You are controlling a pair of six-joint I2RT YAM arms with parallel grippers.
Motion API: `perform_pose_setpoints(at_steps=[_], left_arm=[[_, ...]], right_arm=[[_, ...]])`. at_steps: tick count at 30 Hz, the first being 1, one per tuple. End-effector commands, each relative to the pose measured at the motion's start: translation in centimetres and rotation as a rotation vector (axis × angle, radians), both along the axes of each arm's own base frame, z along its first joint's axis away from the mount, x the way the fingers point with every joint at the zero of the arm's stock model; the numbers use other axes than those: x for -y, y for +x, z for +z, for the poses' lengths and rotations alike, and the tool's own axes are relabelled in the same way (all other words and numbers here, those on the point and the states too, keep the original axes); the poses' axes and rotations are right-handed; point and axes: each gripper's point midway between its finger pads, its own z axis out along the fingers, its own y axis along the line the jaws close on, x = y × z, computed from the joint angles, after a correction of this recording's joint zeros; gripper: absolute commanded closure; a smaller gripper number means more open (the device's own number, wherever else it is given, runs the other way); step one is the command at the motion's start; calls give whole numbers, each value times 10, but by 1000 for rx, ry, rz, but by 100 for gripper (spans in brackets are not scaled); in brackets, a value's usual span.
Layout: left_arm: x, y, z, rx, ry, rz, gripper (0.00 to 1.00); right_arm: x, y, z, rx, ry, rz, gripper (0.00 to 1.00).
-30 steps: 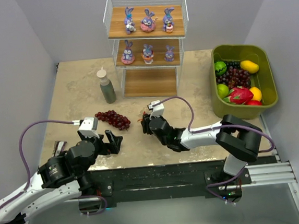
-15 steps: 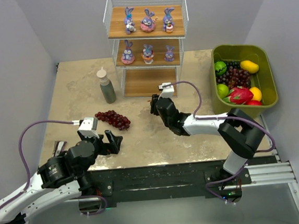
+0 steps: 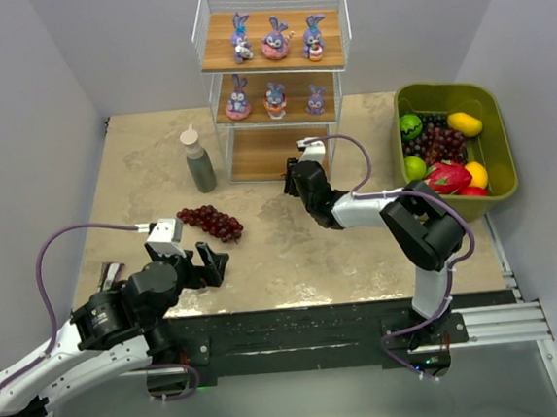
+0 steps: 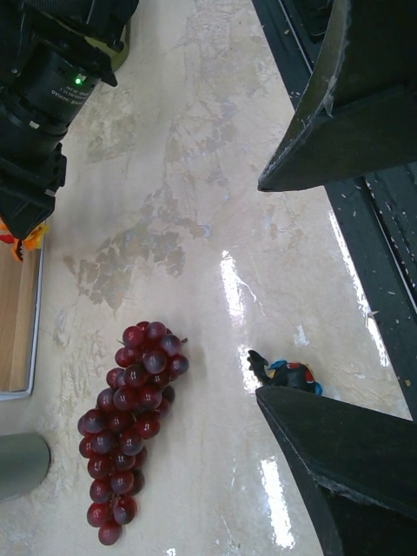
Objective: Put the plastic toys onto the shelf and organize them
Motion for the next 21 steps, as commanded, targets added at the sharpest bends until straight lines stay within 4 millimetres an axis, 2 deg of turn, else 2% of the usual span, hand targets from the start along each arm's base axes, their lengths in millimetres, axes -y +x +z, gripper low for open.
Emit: perform_pose_setpoints(at_steps=[1, 10, 20, 21], left_arm=[[-1, 4, 10, 20, -23, 30, 2], [-1, 5, 8, 18, -16, 29, 2], [-1, 5, 9, 20, -19, 30, 2], [-1, 5, 9, 19, -17, 30, 2]], right_arm=[[-5, 22, 27, 68, 62, -5, 77], [9, 35, 22, 63, 54, -39, 77], [8, 46, 19, 63, 37, -43, 77], [9, 47, 14, 52, 28, -48, 77]])
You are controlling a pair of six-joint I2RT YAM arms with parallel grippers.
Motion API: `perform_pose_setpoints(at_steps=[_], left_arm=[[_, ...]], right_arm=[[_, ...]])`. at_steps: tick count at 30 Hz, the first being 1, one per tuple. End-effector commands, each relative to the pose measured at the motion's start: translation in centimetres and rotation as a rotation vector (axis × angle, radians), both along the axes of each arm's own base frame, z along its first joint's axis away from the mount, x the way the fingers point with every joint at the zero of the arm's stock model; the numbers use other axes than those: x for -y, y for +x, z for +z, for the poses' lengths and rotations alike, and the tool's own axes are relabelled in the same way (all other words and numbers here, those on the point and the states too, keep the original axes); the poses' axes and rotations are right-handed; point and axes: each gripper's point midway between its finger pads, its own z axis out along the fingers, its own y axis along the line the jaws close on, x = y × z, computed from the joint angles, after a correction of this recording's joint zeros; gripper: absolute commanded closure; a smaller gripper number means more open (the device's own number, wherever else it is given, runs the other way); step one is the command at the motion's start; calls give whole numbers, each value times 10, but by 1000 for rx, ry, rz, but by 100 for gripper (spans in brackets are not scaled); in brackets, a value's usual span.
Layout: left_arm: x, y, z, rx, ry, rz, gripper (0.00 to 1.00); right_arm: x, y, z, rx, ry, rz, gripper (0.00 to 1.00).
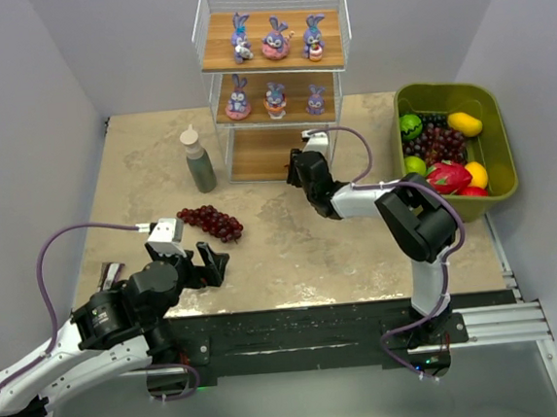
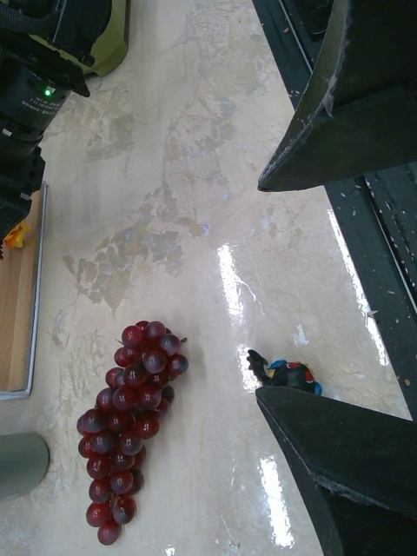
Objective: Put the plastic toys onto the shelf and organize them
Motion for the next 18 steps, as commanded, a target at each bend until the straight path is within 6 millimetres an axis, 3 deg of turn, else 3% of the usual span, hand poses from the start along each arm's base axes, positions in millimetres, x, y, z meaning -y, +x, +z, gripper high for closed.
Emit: perform_pose_setpoints(at_steps=[1, 18], left_arm=[[-2, 4, 10, 21, -21, 30, 2], [-2, 5, 9, 20, -19, 32, 2]], right_arm=[[-4, 18, 15, 48, 17, -9, 77], [10, 27, 5, 25, -38, -56, 74]])
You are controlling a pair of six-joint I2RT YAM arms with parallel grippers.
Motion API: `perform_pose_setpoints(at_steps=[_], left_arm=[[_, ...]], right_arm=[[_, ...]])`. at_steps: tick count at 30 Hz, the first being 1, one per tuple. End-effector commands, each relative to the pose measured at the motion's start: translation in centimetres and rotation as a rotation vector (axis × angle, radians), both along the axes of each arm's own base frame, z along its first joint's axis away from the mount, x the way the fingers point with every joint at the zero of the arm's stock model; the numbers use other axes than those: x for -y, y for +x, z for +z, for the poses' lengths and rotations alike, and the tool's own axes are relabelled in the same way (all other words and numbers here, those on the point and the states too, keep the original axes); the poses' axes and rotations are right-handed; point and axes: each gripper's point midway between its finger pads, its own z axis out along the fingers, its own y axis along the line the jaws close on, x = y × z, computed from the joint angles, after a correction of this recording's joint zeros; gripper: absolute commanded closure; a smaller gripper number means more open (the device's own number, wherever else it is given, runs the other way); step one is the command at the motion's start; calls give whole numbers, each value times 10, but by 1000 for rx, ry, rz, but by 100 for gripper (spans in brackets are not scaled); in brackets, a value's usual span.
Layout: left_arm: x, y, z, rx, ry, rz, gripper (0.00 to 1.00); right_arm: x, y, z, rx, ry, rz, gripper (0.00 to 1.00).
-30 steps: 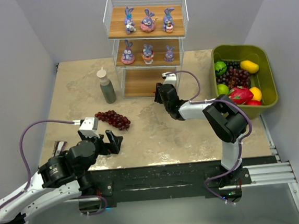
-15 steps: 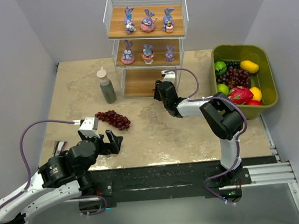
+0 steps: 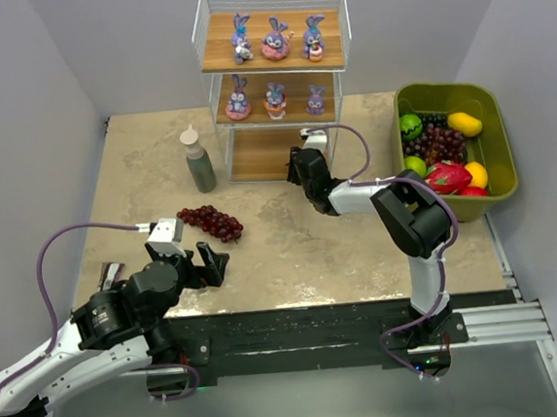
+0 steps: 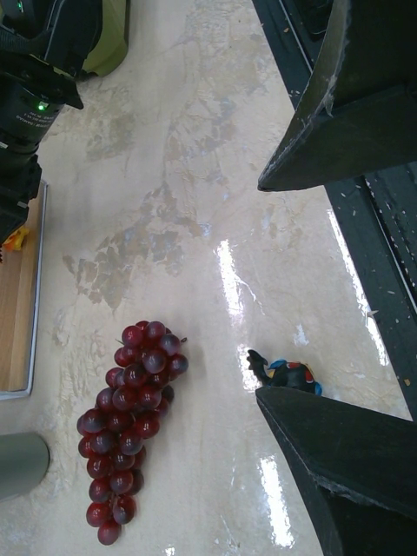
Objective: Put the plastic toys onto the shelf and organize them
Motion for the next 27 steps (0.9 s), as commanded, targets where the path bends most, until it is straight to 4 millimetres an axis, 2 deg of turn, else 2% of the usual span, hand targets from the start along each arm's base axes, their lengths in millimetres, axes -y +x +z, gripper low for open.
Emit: perform_pose_setpoints(at_steps=[1, 7, 17, 25, 27], left_arm=[[-2, 5, 9, 19, -18, 32, 2], [-2, 5, 8, 18, -14, 33, 2], [-2, 5, 9, 19, -17, 38, 2], [-3, 5, 9, 20, -18, 38, 2], [-2, 5, 9, 19, -17, 38, 2]], right_arm=[[6, 13, 16, 36, -12, -37, 73], [10, 14, 14, 25, -13, -42, 65], [6, 11, 15, 28, 4, -12, 41], [3, 9, 15, 29, 19, 2, 33], [2, 8, 23, 45, 36, 8, 32]])
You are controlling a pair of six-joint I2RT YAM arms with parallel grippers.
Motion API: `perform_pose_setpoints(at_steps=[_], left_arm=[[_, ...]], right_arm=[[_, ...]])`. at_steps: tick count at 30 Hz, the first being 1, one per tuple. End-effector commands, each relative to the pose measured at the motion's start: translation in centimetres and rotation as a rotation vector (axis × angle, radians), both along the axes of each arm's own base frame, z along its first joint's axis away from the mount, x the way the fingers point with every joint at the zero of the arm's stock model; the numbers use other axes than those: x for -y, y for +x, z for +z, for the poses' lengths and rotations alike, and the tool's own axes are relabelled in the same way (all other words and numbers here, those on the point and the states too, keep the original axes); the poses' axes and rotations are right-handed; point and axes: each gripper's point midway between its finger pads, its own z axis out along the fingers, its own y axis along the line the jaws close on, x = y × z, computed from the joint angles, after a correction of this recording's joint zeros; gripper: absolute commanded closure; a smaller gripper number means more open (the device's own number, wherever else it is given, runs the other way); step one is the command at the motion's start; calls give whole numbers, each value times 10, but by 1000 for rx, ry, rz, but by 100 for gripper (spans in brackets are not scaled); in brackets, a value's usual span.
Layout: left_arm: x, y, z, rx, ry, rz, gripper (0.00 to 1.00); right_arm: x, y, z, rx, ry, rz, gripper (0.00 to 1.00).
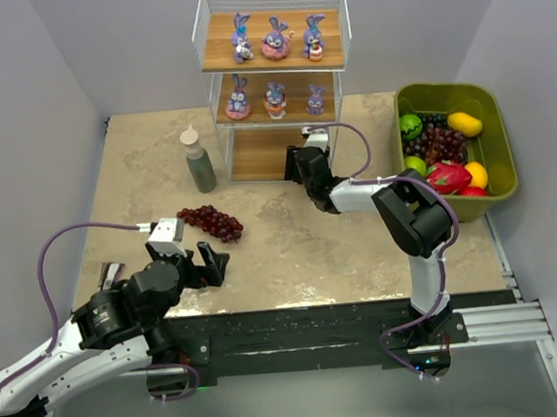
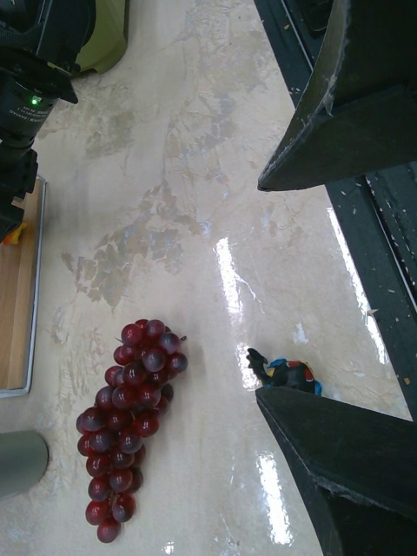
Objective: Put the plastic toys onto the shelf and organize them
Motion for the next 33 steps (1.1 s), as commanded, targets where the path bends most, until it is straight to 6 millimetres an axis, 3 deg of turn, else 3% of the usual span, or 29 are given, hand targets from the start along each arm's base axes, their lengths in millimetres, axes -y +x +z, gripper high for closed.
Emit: perform_pose_setpoints(at_steps=[1, 2, 7, 15, 19, 20, 22, 23, 27, 30, 31, 33], left_arm=[[-3, 5, 10, 22, -24, 36, 2], [-3, 4, 10, 22, -25, 38, 2], [-5, 5, 10, 22, -30, 47, 2], [-6, 4, 12, 24, -38, 50, 2], [-8, 4, 13, 24, -47, 57, 2], [-8, 4, 14, 26, -50, 58, 2], [-9, 4, 15, 29, -57, 62, 2], [-11, 4, 16, 31, -62, 67, 2], [-24, 5, 18, 31, -79, 135, 4], [-54, 7, 19, 24, -105, 290, 4], [-72, 6, 18, 16, -122, 384, 4], [-88, 4, 19, 3, -199, 485, 4]], right_arm=[[0, 1, 23, 61, 46, 7, 32], [-1, 1, 35, 98, 68, 15, 31], [-1, -14, 38, 101, 98, 50, 29], [-12, -43, 67, 134, 164, 175, 26], [-45, -93, 105, 213, 187, 428, 29], [-65, -116, 107, 211, 180, 521, 29], [-82, -142, 124, 245, 139, 619, 28], [-100, -165, 121, 228, 125, 687, 28], [-130, -215, 127, 235, 158, 848, 28], [-150, -244, 121, 220, 172, 935, 27], [-160, -258, 118, 214, 174, 970, 27], [-172, -268, 113, 208, 169, 1002, 27]])
